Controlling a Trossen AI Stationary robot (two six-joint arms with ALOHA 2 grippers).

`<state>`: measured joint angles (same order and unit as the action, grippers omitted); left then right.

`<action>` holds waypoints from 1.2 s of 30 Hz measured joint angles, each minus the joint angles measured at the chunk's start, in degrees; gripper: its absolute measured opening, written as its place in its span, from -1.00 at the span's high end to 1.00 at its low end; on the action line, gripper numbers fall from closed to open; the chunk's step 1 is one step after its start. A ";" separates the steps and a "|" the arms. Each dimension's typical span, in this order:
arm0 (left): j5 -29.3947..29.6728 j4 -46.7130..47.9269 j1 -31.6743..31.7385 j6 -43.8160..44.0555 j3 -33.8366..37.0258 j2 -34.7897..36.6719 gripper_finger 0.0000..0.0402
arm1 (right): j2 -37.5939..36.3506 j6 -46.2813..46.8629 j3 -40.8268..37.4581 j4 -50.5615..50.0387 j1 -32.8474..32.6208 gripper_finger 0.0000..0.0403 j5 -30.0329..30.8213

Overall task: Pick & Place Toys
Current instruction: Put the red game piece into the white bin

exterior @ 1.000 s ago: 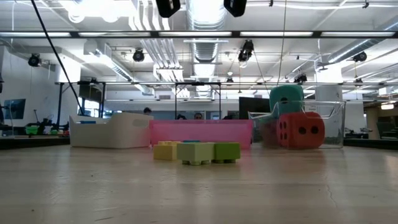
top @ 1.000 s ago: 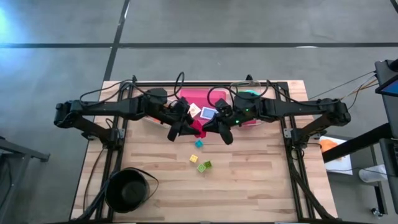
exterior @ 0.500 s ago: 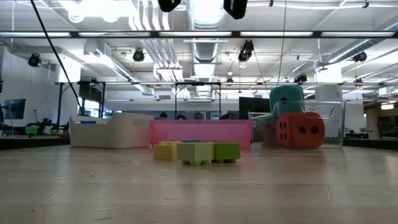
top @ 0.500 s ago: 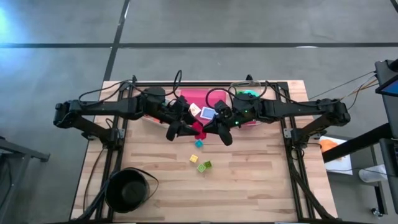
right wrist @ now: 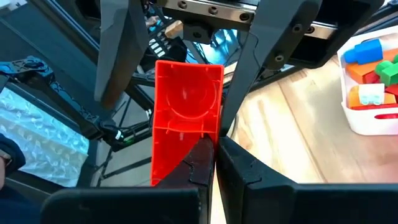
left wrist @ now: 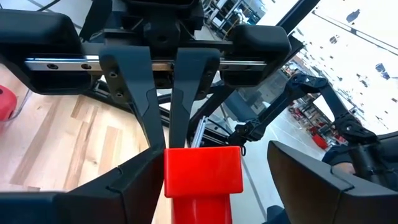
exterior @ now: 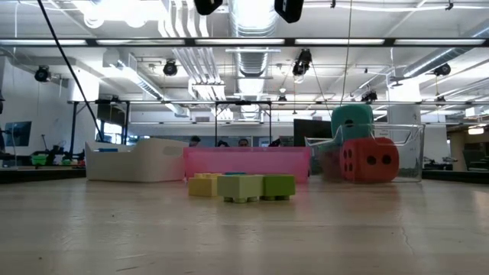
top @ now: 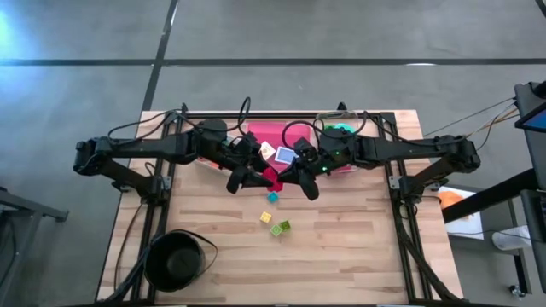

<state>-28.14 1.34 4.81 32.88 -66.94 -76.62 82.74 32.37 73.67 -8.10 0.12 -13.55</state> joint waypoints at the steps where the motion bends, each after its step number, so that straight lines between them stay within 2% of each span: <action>1: 0.00 0.00 -0.01 0.00 0.00 -0.03 -0.38 | 0.00 -0.01 0.00 0.01 0.00 0.96 -0.01; 4: 0.02 0.11 0.01 0.00 0.04 -0.04 -0.22 | 0.00 -0.01 0.02 0.11 0.00 0.96 -0.02; 11: 0.46 0.35 0.05 0.03 0.09 -0.09 0.33 | -0.04 0.11 0.07 0.22 -0.02 0.96 -0.16; 12: 0.46 0.35 0.05 0.06 0.09 -0.09 0.36 | -0.07 0.17 0.06 0.25 -0.02 0.96 -0.17; 28: 0.26 0.14 0.05 2.12 0.09 0.12 0.36 | -0.07 0.96 0.04 1.22 -0.02 0.94 -0.09; 31: 0.04 0.78 0.08 2.36 0.09 0.62 0.36 | -0.07 0.95 0.04 1.25 -0.01 0.80 0.06; 36: -1.27 4.05 0.27 2.08 0.09 2.05 0.36 | -0.09 0.64 0.04 0.98 -0.04 0.39 0.46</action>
<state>-29.41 5.39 5.09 34.96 -66.85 -74.57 82.65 33.02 73.71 -7.11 0.08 -13.08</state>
